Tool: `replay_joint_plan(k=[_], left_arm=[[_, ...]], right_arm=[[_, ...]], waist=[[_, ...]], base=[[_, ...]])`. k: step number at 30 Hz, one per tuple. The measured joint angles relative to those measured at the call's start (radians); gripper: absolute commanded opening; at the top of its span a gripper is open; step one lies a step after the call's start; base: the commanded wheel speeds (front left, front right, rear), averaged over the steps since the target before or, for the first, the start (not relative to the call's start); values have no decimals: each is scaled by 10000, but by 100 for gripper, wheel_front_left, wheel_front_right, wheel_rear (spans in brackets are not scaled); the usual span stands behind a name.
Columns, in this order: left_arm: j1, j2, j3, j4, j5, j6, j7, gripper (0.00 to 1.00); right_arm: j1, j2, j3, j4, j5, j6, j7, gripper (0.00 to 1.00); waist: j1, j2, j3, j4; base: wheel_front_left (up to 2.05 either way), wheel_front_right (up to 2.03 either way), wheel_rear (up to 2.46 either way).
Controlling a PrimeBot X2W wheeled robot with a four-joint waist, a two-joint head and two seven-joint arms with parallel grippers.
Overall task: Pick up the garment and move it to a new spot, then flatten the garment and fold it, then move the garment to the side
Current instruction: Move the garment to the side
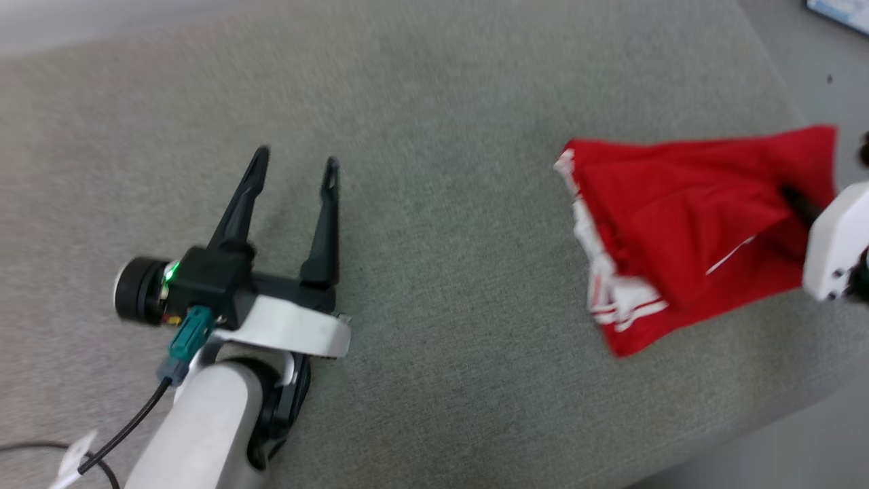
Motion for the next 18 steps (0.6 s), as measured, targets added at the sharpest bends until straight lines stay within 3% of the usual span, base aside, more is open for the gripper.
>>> replay_joint_plan(k=[7,13,14,15,16,18], left_arm=[[-1212,221,-458,-698,556,-270,727,100],[-1835,188,-694,-966,740,-374,899,100],[-1888,192,-700,-966,748,-372,903,100],[-1902,190,-700,-963,748,-370,884,100],[-1901,194,-702,-943,748,-368,857,100],[-1900,198,-679,-903,742,-349,813,100]], right_arm=[[-1648,-259,-1014,2263,-240,0,-2059,0],[-2562,-211,-1889,4284,-564,0,-3616,0],[-2667,-180,-1998,4587,-702,0,-3864,4],[-2766,-138,-2080,4874,-855,0,-4132,30],[-2858,-90,-2146,5145,-984,0,-4401,100],[-3021,82,-2514,5607,-965,0,-5037,100]], waist=[[1,0,1663,-158],[1,0,2781,108],[2,0,2902,182],[2,0,2994,267],[1,0,3063,356],[1,0,3150,494]], base=[[0,0,0],[0,0,0],[0,0,0],[0,0,0],[0,0,0],[0,0,0]])
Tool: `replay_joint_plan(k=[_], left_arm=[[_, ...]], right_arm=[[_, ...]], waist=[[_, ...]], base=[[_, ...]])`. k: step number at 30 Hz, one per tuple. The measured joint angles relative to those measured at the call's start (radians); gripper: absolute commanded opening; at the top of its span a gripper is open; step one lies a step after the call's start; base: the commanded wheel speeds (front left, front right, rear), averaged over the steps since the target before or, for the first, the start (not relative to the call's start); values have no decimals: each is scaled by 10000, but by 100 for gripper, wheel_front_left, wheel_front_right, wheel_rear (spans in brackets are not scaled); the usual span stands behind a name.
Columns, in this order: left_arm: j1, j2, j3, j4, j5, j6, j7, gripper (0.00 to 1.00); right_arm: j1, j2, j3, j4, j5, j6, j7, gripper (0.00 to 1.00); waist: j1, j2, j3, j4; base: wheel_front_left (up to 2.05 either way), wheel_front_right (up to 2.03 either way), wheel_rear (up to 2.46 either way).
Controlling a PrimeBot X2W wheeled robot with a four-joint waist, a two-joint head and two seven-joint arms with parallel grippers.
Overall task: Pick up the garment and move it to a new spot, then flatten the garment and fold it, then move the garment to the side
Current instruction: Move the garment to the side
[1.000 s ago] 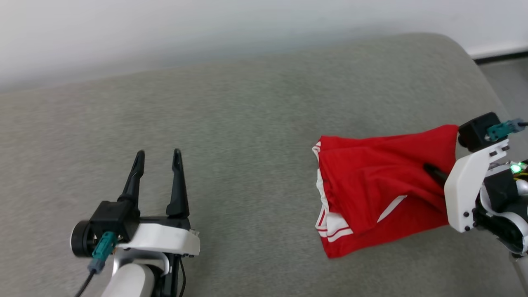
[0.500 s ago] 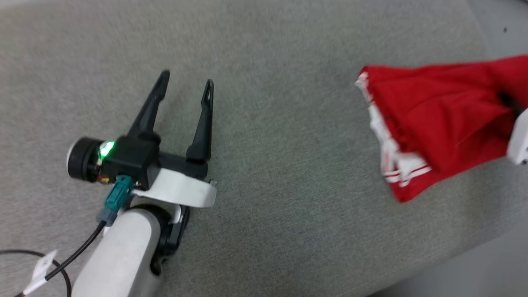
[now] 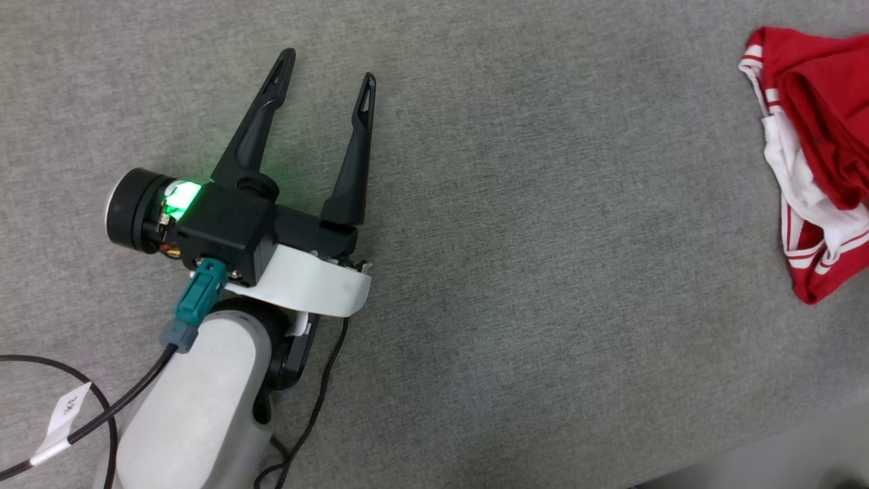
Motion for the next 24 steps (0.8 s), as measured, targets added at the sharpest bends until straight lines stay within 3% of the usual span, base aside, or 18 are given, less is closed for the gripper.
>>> replay_joint_plan(k=[5,11,17,24], left_arm=[[89,-100,10,134,-178,33,-226,100],[383,-268,-17,525,-382,71,-694,100],[1330,-334,171,1045,-761,282,-1151,100],[2504,-359,454,1360,-1187,608,-1406,100]], right_arm=[[-104,-44,-527,1112,-180,0,-740,100],[174,-548,-732,1440,-416,0,-1551,100],[1039,-495,-681,892,-694,0,-2004,100],[2646,416,-621,-625,-993,0,-1985,100]], waist=[[0,0,-225,116],[-1,0,-890,305],[-1,0,-1967,551],[-2,0,-3358,841]], base=[[0,0,0],[0,0,0],[0,0,0],[0,0,0]])
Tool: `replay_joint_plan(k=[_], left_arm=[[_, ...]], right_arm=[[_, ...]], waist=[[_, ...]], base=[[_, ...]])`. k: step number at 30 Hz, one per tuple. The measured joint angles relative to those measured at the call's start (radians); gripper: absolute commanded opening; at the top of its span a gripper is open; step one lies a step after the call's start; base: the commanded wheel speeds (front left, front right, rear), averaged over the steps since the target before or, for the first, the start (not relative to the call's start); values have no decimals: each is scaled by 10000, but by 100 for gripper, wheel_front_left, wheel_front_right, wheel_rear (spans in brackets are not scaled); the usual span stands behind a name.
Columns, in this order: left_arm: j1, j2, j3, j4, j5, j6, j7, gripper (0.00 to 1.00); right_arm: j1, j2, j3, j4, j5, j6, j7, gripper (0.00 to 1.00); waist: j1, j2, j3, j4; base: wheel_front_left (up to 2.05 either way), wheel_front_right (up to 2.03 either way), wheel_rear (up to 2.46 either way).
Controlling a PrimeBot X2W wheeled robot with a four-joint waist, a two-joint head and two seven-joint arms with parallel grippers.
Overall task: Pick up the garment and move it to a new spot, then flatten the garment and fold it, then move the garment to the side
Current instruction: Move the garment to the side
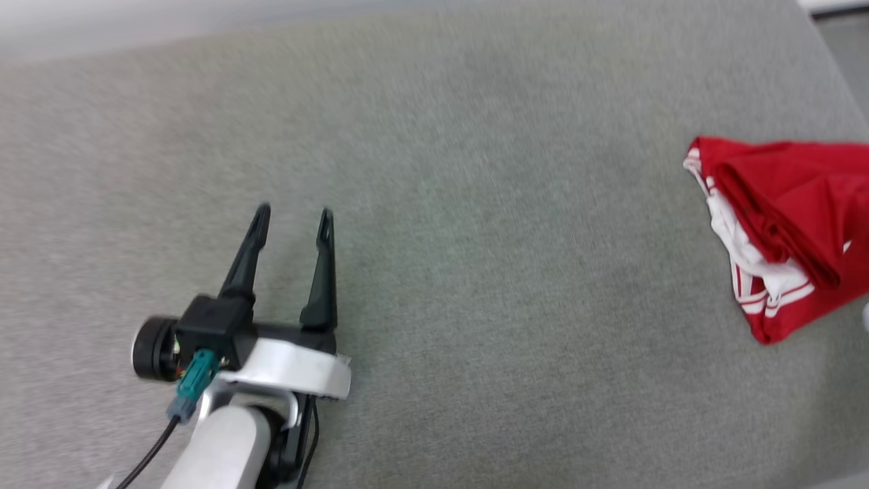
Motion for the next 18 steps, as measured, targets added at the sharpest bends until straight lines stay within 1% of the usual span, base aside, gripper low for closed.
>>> replay_joint_plan(k=[6,9,14,18], left_arm=[[715,-115,234,286,-334,178,-151,100],[967,-90,412,458,-430,267,-205,100],[1289,84,757,746,-621,359,-270,100],[1576,284,1122,1014,-765,370,-341,100]], right_arm=[[1539,1099,79,-1808,-138,-2,349,100],[2244,1576,418,-2844,-100,-2,470,100],[3062,2236,922,-4581,54,-2,596,100],[3658,2690,1108,-5823,35,-4,767,100]], waist=[[0,0,-928,389],[-1,0,-1242,672],[-1,0,-1694,1139],[0,0,-2068,1407]], base=[[0,0,0],[0,0,0],[0,0,0],[0,0,0]])
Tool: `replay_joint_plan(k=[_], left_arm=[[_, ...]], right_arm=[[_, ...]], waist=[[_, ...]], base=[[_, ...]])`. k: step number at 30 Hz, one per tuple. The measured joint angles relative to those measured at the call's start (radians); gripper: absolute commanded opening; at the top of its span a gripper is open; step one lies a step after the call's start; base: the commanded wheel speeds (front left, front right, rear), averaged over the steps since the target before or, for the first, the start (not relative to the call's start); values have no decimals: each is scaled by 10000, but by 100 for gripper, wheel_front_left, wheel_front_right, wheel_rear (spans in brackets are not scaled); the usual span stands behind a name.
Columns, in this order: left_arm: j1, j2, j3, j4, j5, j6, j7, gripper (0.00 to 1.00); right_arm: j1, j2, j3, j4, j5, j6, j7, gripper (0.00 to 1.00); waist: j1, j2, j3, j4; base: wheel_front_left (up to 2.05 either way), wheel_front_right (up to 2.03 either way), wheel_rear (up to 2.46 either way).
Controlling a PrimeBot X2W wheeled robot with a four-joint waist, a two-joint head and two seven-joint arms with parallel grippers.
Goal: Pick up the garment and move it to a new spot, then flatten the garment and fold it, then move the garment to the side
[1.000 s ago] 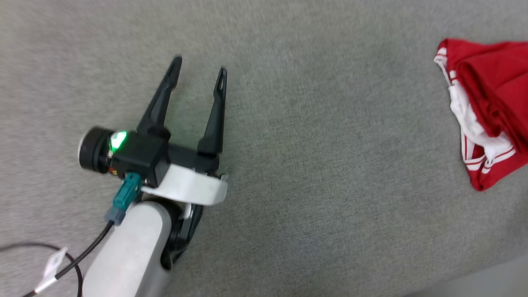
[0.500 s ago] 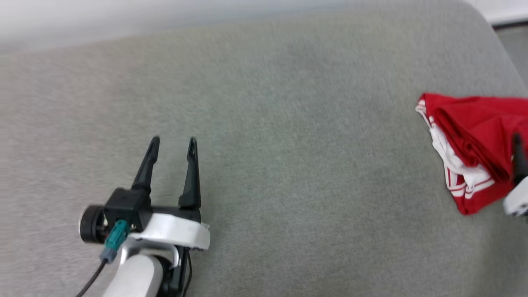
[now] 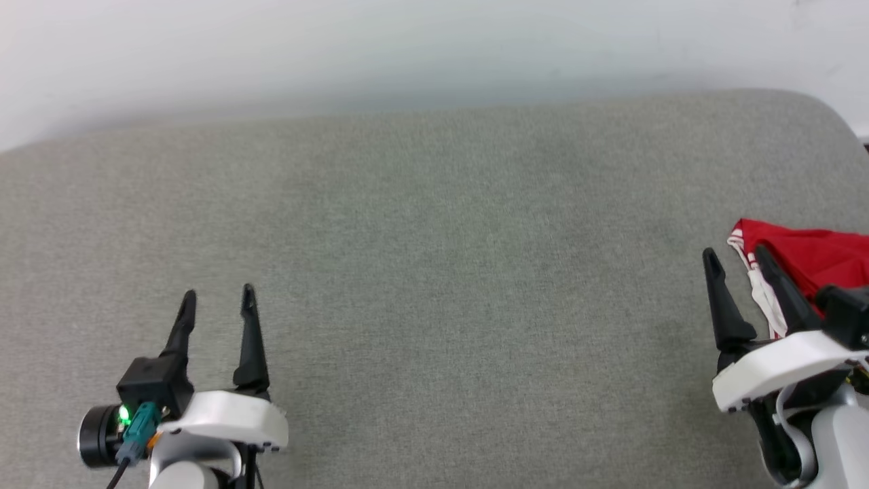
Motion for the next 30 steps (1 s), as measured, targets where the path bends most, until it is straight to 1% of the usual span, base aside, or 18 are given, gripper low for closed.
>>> replay_joint_plan(k=[7,12,13,20,30], left_arm=[[669,77,96,102,-165,-13,-46,100],[894,-19,-13,288,-213,-82,-59,100],[1054,-36,-35,407,-267,-123,-75,100],[1105,-56,-6,619,-270,-270,-88,100],[1089,-79,27,673,-249,-341,-102,100]], right_arm=[[1157,351,-69,-1756,-435,0,508,100],[1865,489,-236,-2652,-633,0,922,100],[2214,583,-276,-3012,-757,0,1095,100],[2487,721,-259,-3540,-890,0,1386,100],[2500,761,-268,-3699,-961,0,1561,100]], waist=[[-1,0,-765,187],[-1,0,-1163,218],[-1,0,-1297,226],[-1,0,-1386,247],[0,0,-1317,233]], base=[[0,0,0],[0,0,0],[0,0,0],[0,0,0],[0,0,0]])
